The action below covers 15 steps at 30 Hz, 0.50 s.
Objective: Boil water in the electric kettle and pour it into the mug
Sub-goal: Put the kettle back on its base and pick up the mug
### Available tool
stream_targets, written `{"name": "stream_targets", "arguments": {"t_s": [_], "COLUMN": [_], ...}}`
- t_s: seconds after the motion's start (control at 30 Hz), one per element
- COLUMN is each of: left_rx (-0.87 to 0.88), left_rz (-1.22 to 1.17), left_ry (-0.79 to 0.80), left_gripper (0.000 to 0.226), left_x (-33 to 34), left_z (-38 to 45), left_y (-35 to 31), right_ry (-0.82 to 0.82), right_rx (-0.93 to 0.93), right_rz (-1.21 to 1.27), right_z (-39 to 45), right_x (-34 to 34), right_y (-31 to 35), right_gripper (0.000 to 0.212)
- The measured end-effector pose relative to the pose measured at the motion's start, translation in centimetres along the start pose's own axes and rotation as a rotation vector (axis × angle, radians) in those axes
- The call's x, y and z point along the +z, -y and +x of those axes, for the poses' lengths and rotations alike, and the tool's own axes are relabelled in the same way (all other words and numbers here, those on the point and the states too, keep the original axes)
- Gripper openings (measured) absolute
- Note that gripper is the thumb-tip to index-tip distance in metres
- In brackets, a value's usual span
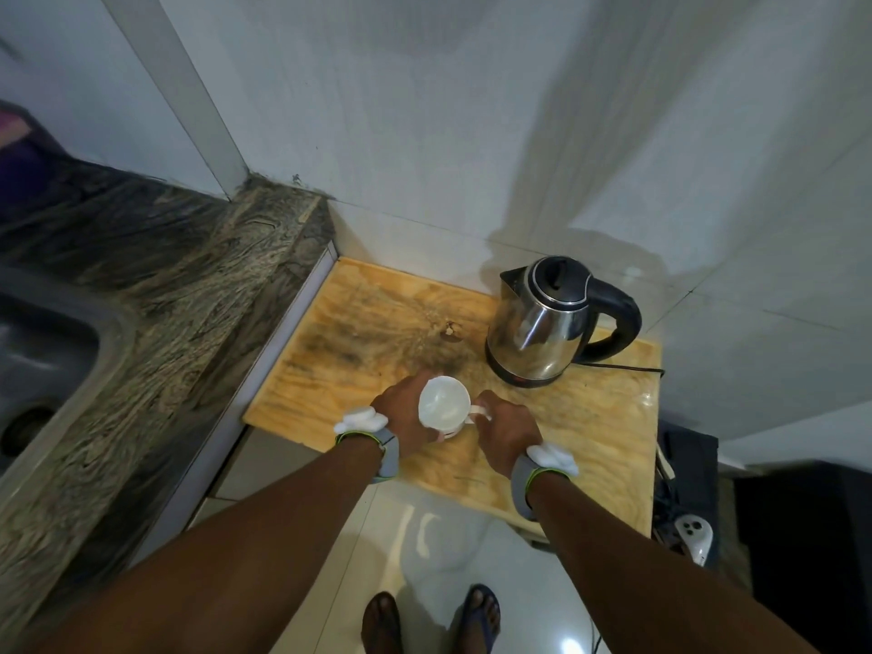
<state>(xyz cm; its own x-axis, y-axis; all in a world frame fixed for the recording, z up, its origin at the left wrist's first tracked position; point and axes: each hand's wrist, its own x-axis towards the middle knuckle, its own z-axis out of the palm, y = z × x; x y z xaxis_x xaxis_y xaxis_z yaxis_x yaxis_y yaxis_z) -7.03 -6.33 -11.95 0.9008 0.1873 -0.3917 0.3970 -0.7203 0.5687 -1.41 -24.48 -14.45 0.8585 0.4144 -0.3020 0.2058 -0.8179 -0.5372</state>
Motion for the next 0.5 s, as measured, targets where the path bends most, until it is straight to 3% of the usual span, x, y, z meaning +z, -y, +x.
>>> {"name": "stream_targets", "arguments": {"t_s": [0.5], "left_rx": [0.044], "left_rz": [-0.012], "left_ry": [0.018], "left_gripper": [0.102], "left_x": [0.9], "left_z": [0.6], "left_y": [1.2], "right_ry": [0.001], "right_rx": [0.053], "right_rz": [0.031], "right_z": [-0.3], "right_x": [0.0], "right_y": [0.0], "right_gripper": [0.016]}}
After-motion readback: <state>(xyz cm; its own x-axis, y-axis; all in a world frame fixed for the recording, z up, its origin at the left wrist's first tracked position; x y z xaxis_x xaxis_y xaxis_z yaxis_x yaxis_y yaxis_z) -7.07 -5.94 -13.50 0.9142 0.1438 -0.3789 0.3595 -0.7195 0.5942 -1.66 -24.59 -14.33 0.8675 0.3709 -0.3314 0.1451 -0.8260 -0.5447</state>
